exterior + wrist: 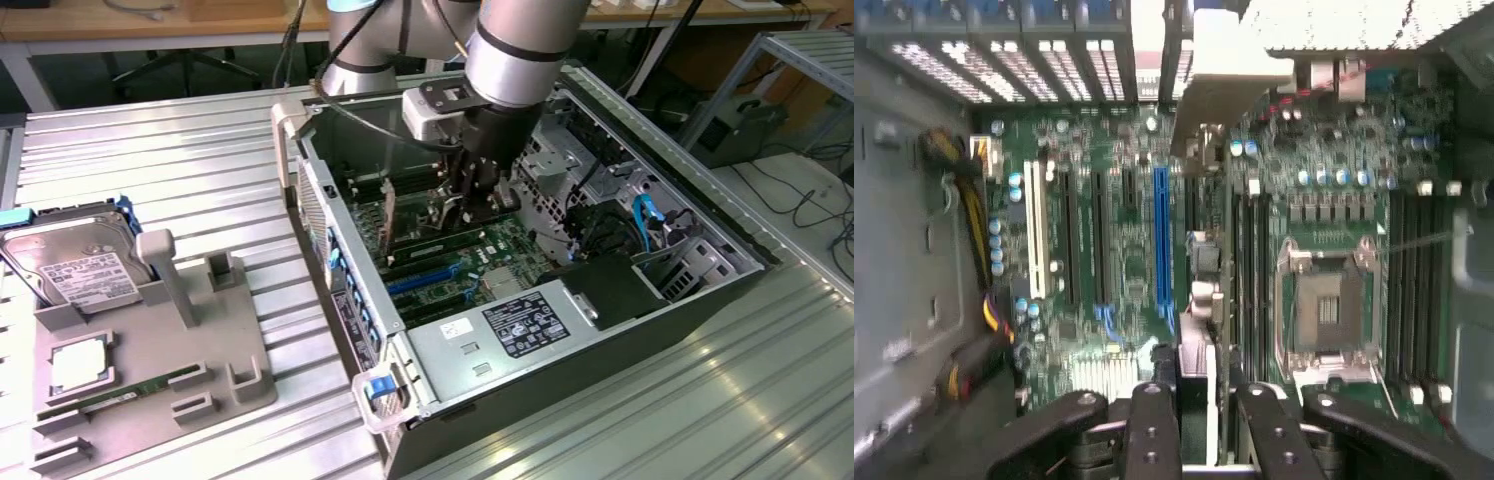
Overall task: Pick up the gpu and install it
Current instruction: 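Insert the gpu into the slot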
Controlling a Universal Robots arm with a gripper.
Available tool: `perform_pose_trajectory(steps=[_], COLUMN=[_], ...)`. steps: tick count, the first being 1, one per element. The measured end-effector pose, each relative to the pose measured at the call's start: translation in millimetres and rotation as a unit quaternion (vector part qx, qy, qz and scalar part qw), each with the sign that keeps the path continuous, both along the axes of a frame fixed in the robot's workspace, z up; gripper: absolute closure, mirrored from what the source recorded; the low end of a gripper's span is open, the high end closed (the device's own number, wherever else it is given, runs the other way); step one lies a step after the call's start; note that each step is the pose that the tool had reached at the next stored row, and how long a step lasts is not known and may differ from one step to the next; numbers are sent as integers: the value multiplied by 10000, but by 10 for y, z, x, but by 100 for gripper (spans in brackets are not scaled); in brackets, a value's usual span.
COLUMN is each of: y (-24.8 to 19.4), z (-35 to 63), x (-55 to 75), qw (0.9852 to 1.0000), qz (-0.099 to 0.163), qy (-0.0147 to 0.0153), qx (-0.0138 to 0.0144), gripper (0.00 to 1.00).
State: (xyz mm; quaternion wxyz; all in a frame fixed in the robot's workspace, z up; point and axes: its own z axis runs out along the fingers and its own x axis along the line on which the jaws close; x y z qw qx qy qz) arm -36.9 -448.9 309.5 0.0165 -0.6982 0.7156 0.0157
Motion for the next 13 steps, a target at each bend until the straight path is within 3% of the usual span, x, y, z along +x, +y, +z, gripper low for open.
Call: perform_pose_trajectory(steps=[1,2,3,5,6,9,12,13], y=[-2,-3,-89,-91,-96,-155,-155,-155], z=[-149,-242,-337,-441,-562,-596,-637,-696], x=[-47,-100,-130,-246,-262,-337,-353,-357], qw=[10000,9999,9999,9999,9999,9999,9999,9999], qz=[71,107,116,117,141,145,145,145], qy=[0,1,0,1,-13,-23,-9,-3], qx=[-24,-23,-23,-24,-25,-21,-22,-21], gripper=[73,73,73,73,73,73,73,73])
